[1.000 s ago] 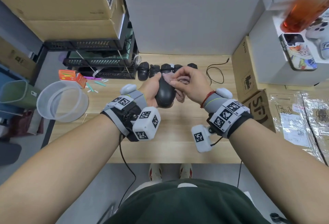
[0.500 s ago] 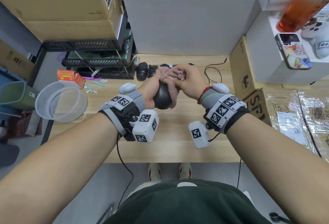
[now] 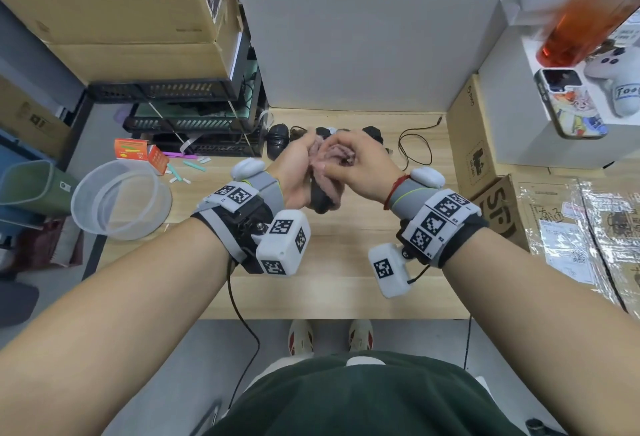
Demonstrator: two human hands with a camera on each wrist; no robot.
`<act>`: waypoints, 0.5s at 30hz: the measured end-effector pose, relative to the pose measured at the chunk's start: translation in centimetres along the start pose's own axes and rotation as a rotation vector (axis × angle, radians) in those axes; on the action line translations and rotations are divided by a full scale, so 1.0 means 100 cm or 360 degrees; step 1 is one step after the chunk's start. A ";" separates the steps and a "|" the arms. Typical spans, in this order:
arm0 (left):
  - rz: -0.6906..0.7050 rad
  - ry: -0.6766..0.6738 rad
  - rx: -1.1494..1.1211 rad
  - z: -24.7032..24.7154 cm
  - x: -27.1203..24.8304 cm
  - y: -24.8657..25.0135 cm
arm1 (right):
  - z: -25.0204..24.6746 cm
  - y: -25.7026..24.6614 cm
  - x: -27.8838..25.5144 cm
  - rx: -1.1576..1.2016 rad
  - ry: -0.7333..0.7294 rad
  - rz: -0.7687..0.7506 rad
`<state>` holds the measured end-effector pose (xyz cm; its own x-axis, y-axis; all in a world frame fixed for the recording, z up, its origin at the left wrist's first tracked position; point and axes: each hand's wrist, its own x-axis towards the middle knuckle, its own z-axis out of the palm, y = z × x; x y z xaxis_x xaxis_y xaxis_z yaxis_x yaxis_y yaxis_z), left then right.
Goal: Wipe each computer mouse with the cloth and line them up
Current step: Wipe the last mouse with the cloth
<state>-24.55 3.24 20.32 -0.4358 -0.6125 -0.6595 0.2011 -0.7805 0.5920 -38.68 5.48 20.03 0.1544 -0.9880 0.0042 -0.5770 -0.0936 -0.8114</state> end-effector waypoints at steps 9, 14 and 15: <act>0.0146 0.0528 -0.0242 -0.009 0.006 0.014 | 0.021 -0.007 -0.013 -0.0079 0.0012 -0.0287; 0.0243 0.0581 -0.0334 -0.008 -0.002 0.023 | 0.023 0.010 -0.017 -0.0001 -0.0095 -0.0246; 0.0264 0.0585 -0.0267 -0.005 -0.003 0.023 | 0.019 0.014 -0.015 0.0117 -0.0076 -0.0146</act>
<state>-23.51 1.57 21.69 -0.0507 -0.7115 -0.7009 0.3948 -0.6589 0.6403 -38.25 7.04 17.78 0.2431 -0.9685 0.0540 -0.4988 -0.1726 -0.8494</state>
